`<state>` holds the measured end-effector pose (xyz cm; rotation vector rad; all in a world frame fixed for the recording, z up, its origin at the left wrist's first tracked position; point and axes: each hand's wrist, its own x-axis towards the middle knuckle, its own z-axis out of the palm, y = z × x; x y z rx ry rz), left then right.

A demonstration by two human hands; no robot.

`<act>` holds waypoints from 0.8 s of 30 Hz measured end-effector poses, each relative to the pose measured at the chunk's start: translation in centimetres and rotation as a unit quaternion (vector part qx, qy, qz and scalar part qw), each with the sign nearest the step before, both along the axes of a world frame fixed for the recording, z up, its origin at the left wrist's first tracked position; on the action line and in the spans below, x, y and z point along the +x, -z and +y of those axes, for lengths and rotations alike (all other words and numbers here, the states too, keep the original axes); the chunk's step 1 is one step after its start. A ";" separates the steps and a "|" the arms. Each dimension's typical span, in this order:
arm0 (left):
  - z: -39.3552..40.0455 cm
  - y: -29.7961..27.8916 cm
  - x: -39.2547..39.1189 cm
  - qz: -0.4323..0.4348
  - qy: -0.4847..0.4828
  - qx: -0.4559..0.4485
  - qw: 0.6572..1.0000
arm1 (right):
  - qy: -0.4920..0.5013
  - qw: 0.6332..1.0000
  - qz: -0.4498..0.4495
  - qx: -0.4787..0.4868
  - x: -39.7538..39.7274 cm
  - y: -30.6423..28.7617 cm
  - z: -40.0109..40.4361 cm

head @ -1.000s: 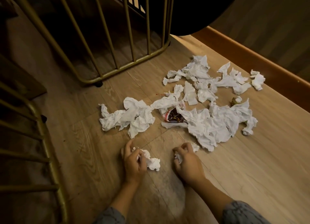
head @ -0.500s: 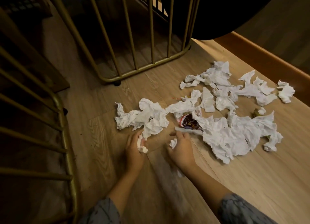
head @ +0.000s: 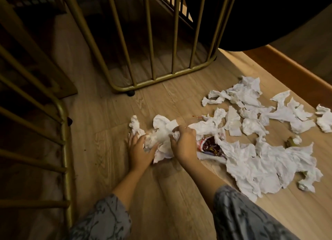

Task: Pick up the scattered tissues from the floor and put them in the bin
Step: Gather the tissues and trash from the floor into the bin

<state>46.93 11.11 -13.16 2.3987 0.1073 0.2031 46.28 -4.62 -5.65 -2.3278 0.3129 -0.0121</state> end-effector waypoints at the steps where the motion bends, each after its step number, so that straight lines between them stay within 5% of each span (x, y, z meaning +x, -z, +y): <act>1: 0.2 0.5 -0.7 -0.016 0.002 -0.010 1.000 | -0.046 0.999 0.019 -0.008 -0.7 0.8 -0.3; 6: -0.1 -0.9 -2.1 -0.095 -0.096 -0.162 0.978 | -0.160 0.986 0.041 0.008 -4.8 4.0 -1.0; 11: 0.3 -1.0 -2.0 -0.136 -0.163 -0.218 0.953 | -0.090 0.996 0.005 -0.002 -7.2 4.9 -1.0; 17: 0.4 -0.9 -2.5 -0.083 -0.082 -0.143 0.983 | -0.041 0.993 -0.103 -0.035 -6.0 3.7 -2.4; 21: 0.0 -0.4 -2.4 -0.060 -0.017 -0.016 0.998 | -0.140 0.983 -0.047 -0.108 -6.3 4.0 -2.5; 24: -0.4 -0.6 -3.3 -0.045 0.002 -0.045 0.998 | -0.121 0.990 -0.033 -0.066 -7.5 2.6 -2.7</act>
